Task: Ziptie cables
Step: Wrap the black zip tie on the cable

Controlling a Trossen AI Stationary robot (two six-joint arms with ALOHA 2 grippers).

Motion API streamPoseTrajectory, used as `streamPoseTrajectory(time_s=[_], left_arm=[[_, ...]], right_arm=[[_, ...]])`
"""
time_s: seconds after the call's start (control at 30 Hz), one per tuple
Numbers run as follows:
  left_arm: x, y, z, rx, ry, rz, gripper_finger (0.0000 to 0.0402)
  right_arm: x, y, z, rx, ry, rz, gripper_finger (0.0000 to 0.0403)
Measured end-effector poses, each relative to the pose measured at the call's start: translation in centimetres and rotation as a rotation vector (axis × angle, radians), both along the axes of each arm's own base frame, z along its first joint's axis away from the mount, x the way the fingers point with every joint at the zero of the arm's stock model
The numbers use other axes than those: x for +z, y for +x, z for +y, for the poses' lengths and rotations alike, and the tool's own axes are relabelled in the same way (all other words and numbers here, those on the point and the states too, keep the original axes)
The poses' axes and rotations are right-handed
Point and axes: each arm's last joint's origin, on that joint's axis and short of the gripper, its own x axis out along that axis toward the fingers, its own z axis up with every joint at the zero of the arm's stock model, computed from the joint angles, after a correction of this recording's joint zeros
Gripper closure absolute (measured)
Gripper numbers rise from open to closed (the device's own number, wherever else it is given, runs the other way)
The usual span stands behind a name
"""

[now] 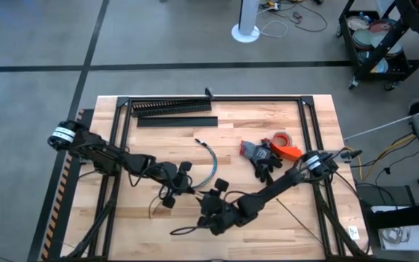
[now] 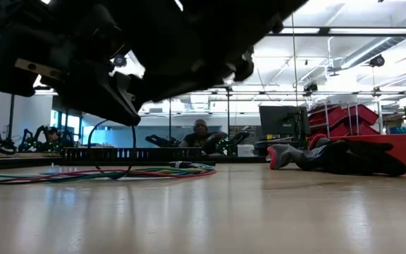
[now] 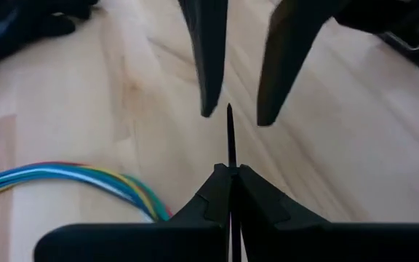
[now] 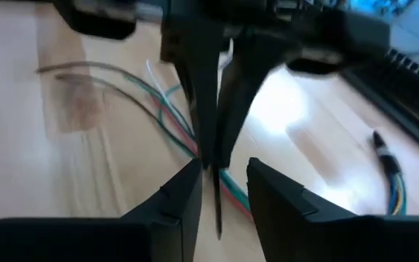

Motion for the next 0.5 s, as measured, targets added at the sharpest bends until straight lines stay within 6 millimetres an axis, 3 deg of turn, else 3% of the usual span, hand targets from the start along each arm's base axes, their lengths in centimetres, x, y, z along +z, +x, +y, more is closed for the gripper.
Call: streamPoseTrajectory(time_s=[0.23, 0.5], left_arm=[[0.6, 0.3, 0.5, -0.051, -0.024, 0.020, 0.0401], [0.7, 0.5, 1.1, -0.090, -0.063, 0.045, 0.0401]], right_arm=[[0.1, 0.4, -0.3, 0.044, 0.007, 0.017, 0.0312], [-1.2, 0.7, -0.7, 0.027, 0.009, 0.033, 0.0316]])
